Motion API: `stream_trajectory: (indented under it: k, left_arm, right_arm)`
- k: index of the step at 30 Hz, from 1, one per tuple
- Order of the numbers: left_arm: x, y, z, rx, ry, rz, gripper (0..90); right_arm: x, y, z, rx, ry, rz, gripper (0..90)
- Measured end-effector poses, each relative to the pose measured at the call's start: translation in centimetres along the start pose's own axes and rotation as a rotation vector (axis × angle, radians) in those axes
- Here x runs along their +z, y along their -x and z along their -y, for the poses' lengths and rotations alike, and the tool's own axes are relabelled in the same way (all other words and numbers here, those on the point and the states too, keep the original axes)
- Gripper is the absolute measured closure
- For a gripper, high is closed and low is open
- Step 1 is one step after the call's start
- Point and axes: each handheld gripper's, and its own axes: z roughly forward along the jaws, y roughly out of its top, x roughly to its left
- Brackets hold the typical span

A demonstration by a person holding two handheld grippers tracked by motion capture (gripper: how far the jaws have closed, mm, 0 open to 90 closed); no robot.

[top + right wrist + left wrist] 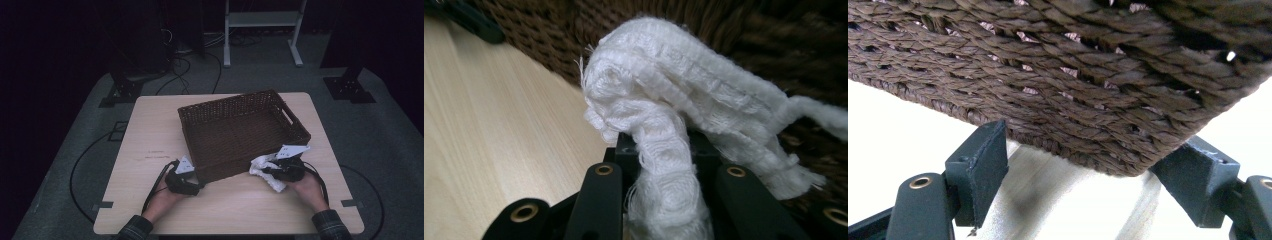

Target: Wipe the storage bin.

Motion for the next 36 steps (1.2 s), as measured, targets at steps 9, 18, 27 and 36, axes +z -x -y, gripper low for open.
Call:
stream_trajectory:
  k: [9,18,27,36]
  left_arm:
    - [0.0,0.0,0.0,0.000,0.000,0.000,22.3]
    - [0.0,0.0,0.0,0.000,0.000,0.000,22.3]
    - [0.0,0.0,0.0,0.000,0.000,0.001,22.3]
    - [0.0,0.0,0.0,0.002,-0.002,0.000,22.3]
  right_arm:
    - [1.6,-0.1,0.3,-0.008,-0.057,-0.009,73.1]
    - [1.7,-0.5,0.2,-0.023,-0.074,0.000,73.1]
    - [-0.4,-1.5,-1.0,-0.052,0.008,0.011,73.1]
    - [-2.1,-2.1,-2.2,-0.073,0.068,0.029,73.1]
